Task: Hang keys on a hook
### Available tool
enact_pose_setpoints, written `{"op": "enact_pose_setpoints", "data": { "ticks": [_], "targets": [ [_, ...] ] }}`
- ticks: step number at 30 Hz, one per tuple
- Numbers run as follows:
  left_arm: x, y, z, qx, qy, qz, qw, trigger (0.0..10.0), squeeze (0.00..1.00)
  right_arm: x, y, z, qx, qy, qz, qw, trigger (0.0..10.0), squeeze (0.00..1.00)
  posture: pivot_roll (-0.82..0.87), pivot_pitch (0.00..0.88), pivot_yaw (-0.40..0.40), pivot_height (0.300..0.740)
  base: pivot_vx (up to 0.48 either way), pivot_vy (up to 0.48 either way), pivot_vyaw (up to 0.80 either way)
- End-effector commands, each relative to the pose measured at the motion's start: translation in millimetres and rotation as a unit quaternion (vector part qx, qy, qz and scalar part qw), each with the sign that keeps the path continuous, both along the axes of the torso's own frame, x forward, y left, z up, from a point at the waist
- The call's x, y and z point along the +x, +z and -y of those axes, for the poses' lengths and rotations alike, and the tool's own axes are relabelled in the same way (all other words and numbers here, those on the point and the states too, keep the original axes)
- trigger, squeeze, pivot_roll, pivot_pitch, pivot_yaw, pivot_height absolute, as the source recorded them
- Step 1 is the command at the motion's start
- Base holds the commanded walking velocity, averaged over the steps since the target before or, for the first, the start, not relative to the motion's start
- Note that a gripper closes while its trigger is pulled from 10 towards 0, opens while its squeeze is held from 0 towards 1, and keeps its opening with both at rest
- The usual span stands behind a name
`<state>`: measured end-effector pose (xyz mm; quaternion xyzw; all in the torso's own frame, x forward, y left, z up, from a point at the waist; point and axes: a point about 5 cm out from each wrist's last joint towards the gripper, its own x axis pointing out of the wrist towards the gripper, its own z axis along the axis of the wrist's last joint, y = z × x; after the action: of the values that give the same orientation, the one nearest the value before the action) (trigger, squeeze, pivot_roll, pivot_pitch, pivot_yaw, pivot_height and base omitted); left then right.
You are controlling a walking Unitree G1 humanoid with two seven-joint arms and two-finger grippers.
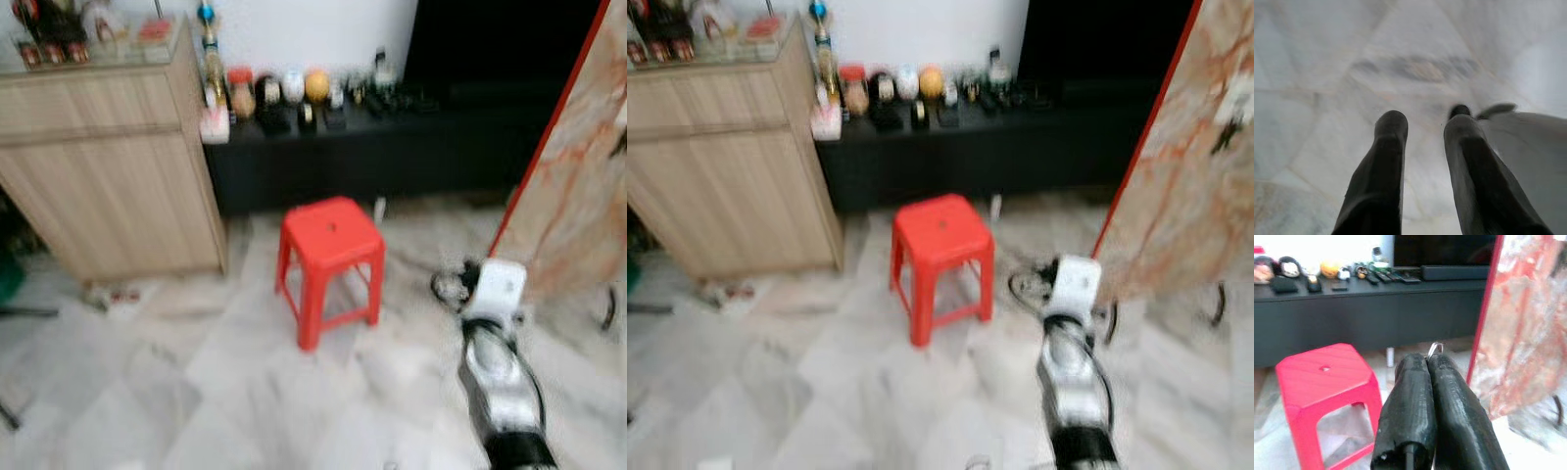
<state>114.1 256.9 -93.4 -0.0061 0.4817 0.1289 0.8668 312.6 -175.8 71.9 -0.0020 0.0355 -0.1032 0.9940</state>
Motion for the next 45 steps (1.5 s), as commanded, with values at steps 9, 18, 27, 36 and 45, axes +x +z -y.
{"op": "enact_pose_setpoints", "data": {
  "ticks": [9,18,27,36,45],
  "targets": [
    [4.4,-0.7,6.1,-0.003,0.001,0.003,1.0,10.0,0.0,1.2,4.1,9.6,-0.006,-0.015,0.006,1.0,10.0,0.0,-0.07,0.0,-0.021,0.74,0.0,-0.48,0.0],
    [-2.6,2.3,-8.1,0.001,0.01,0.009,1.0,10.0,0.0,-0.6,-10.2,24.8,-0.011,-0.022,-0.028,0.999,10.0,0.0,-0.07,0.0,-0.019,0.74,0.0,-0.48,0.0],
    [5.1,2.5,-3.2,-0.008,0.017,0.013,1.0,10.0,0.0,-48.4,-81.6,68.4,0.04,-0.093,-0.211,0.972,10.0,0.0,-0.07,0.0,-0.029,0.74,0.0,0.0,0.0],
    [13.2,0.4,10.4,-0.021,0.017,0.012,1.0,10.0,0.0,-126.0,-146.2,51.9,0.066,-0.069,-0.389,0.916,10.0,0.0,-0.06,0.0,-0.029,0.74,0.0,0.0,0.0],
    [13.5,1.4,8.3,-0.02,0.015,0.017,1.0,10.0,0.0,-160.6,-167.9,27.2,0.095,-0.033,-0.46,0.882,10.0,0.0,-0.06,0.0,-0.027,0.74,0.0,0.0,0.0]
  ]
}}
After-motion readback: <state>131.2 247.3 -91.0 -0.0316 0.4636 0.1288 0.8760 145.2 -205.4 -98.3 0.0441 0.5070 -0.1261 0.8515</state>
